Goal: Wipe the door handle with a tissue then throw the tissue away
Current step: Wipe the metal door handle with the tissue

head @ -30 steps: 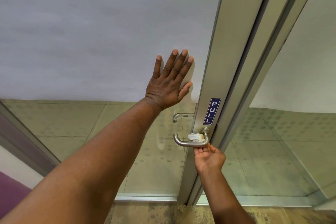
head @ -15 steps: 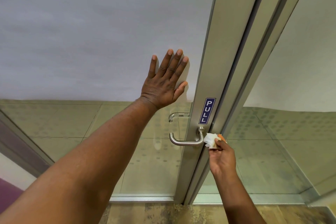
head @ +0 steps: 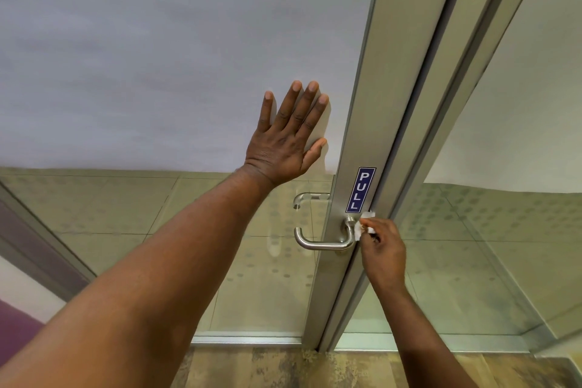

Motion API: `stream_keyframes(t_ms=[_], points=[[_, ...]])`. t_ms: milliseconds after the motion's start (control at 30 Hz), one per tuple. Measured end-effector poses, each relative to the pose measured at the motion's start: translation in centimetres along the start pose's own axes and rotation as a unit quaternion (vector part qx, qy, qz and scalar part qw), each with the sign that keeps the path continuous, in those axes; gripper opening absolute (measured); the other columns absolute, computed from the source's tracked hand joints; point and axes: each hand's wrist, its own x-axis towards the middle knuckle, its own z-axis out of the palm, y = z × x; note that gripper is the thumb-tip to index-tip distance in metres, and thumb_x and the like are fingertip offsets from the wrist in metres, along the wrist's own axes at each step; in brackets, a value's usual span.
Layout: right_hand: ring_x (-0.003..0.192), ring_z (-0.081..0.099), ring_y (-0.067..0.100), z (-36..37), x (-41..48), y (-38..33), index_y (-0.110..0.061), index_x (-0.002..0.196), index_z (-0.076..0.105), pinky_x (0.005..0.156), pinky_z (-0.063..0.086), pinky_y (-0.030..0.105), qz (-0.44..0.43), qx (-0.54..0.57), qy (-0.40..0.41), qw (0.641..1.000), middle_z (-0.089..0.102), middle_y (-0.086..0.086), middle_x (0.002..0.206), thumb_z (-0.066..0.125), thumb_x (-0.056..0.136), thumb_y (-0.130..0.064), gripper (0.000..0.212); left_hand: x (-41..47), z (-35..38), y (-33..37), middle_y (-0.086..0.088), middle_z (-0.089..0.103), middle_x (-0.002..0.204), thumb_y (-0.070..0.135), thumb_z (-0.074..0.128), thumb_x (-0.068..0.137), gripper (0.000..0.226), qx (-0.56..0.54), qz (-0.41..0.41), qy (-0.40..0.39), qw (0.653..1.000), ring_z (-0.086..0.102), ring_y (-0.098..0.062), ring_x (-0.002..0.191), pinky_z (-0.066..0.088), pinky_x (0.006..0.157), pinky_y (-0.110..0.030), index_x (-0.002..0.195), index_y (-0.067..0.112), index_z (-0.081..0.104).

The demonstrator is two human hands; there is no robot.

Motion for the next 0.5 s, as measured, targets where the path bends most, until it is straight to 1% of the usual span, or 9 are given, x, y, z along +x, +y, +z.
stream_keyframes(t_ms=[67,133,167,233,300,400,433,467,500], points=[[0.102,0.067,0.003,0.4,-0.5,0.2,-0.019,0.104,0.077,0.088,0.049,0.011,0.005,0.026,-0.045,0.999,0.07,-0.005,0.108,0.069,0.088,0.005,0.03,0.0,0.0,0.0,-0.012,0.006,0.17,0.056,0.029,0.106,0.078,0.001,0.0,-0.001,1.0,-0.028,-0.024,0.157,-0.009,0.124,-0.055,0.163,0.017,-0.006],[0.104,0.067,-0.002,0.5,-0.7,0.5,-0.024,0.102,0.077,0.089,0.047,0.008,0.015,0.055,-0.058,0.997,0.072,-0.012,0.109,0.067,0.086,0.012,0.04,0.0,0.0,0.0,-0.012,0.007,0.169,0.056,0.03,0.106,0.079,0.003,0.003,-0.001,1.0,-0.025,-0.025,0.158,-0.009,0.124,-0.055,0.163,0.017,-0.008],[0.105,0.066,-0.002,0.5,-0.8,0.7,-0.027,0.101,0.077,0.091,0.047,0.008,0.021,0.061,-0.064,0.996,0.072,-0.015,0.109,0.066,0.085,0.015,0.046,0.0,0.0,0.0,-0.012,0.007,0.169,0.056,0.031,0.106,0.08,0.004,0.003,0.0,1.0,-0.023,-0.025,0.159,-0.009,0.124,-0.055,0.164,0.017,-0.009],[0.108,0.067,0.001,0.3,-0.8,0.9,-0.033,0.101,0.076,0.095,0.047,0.012,0.027,0.059,-0.088,0.994,0.073,-0.018,0.109,0.063,0.082,0.02,0.058,0.0,0.1,0.0,-0.012,0.007,0.169,0.056,0.03,0.106,0.078,0.005,0.002,0.001,1.0,-0.026,-0.024,0.158,-0.01,0.124,-0.054,0.163,0.017,-0.006],[0.11,0.067,0.003,-0.1,-1.0,1.2,-0.036,0.102,0.076,0.098,0.048,0.015,0.026,0.049,-0.111,0.992,0.073,-0.02,0.11,0.062,0.08,0.022,0.064,0.0,0.2,0.0,-0.012,0.007,0.169,0.056,0.029,0.106,0.077,0.004,-0.001,0.001,1.0,-0.028,-0.024,0.156,-0.01,0.124,-0.055,0.164,0.016,-0.004],[0.111,0.067,0.004,-0.5,-1.2,1.4,-0.027,0.106,0.079,0.102,0.051,0.026,0.009,0.017,-0.132,0.991,0.075,-0.014,0.112,0.067,0.081,0.018,0.052,0.1,0.1,0.0,-0.012,0.007,0.17,0.056,0.028,0.106,0.078,0.003,-0.003,0.0,1.0,-0.028,-0.024,0.157,-0.01,0.124,-0.054,0.165,0.014,-0.001],[0.111,0.067,0.003,-0.6,-1.3,1.3,-0.023,0.106,0.08,0.102,0.052,0.027,0.001,0.001,-0.137,0.991,0.074,-0.013,0.113,0.069,0.081,0.017,0.049,0.1,0.0,0.0,-0.012,0.006,0.17,0.056,0.028,0.106,0.079,0.004,-0.002,-0.001,1.0,-0.027,-0.024,0.157,-0.011,0.124,-0.054,0.165,0.014,-0.003],[0.11,0.066,0.001,-0.7,-1.3,1.2,-0.021,0.106,0.08,0.102,0.051,0.026,-0.01,-0.015,-0.141,0.99,0.074,-0.014,0.112,0.07,0.08,0.016,0.046,0.1,0.0,0.0,-0.011,0.005,0.17,0.056,0.028,0.106,0.079,0.005,0.0,-0.001,1.0,-0.024,-0.024,0.158,-0.012,0.124,-0.054,0.165,0.016,-0.007],[0.11,0.065,-0.001,-0.7,-1.3,1.0,-0.021,0.105,0.081,0.101,0.05,0.022,-0.024,-0.031,-0.145,0.989,0.072,-0.017,0.11,0.071,0.08,0.015,0.044,0.1,0.0,0.0,-0.01,0.001,0.171,0.056,0.028,0.106,0.079,0.006,0.002,-0.001,1.0,-0.021,-0.025,0.159,-0.012,0.124,-0.054,0.164,0.017,-0.009]])
